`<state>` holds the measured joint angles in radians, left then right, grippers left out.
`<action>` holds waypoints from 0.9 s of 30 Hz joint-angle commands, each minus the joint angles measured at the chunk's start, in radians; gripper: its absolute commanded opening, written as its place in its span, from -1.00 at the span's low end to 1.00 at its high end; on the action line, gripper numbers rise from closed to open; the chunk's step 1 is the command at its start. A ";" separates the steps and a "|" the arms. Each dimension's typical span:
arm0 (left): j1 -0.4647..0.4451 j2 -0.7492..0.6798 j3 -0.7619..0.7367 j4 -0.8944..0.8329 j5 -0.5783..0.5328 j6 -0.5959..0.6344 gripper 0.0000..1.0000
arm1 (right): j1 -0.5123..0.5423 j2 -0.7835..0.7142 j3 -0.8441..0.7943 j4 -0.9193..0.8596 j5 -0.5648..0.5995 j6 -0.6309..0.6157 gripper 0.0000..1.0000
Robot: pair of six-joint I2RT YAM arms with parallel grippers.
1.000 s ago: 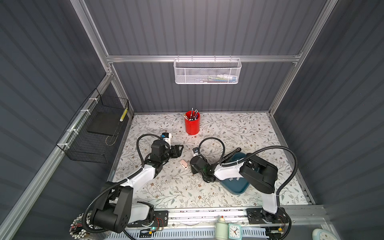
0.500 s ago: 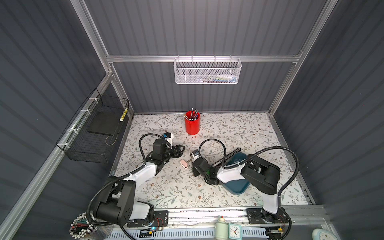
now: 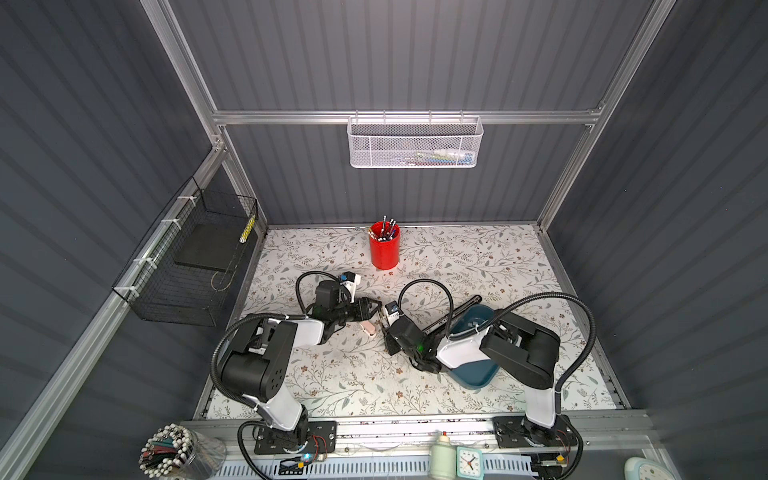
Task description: Load the staples into the stapler
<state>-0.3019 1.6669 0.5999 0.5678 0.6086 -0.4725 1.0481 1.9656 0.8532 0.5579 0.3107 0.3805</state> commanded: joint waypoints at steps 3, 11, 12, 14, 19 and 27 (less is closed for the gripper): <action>-0.006 0.022 0.002 0.149 0.108 -0.027 -0.12 | 0.015 0.053 -0.010 -0.030 -0.062 0.012 -0.67; -0.130 -0.025 -0.100 0.162 0.081 0.027 -0.17 | 0.003 0.046 -0.015 -0.025 -0.072 0.026 -0.67; -0.137 -0.026 -0.116 0.179 0.083 0.018 -0.18 | 0.001 0.046 -0.019 -0.020 -0.073 0.027 -0.67; -0.142 -0.025 -0.139 0.198 0.088 0.005 -0.20 | 0.000 0.044 -0.022 -0.018 -0.073 0.030 -0.67; -0.152 -0.059 -0.169 0.151 0.030 0.022 -0.20 | -0.007 0.038 -0.045 0.012 -0.077 0.050 -0.37; -0.152 -0.065 -0.148 0.082 -0.017 0.056 -0.20 | -0.007 -0.077 -0.117 0.045 -0.056 0.037 0.08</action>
<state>-0.4458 1.6138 0.4515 0.7216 0.6086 -0.4519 1.0409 1.9232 0.7784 0.6418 0.2352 0.3958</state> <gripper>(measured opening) 0.397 0.528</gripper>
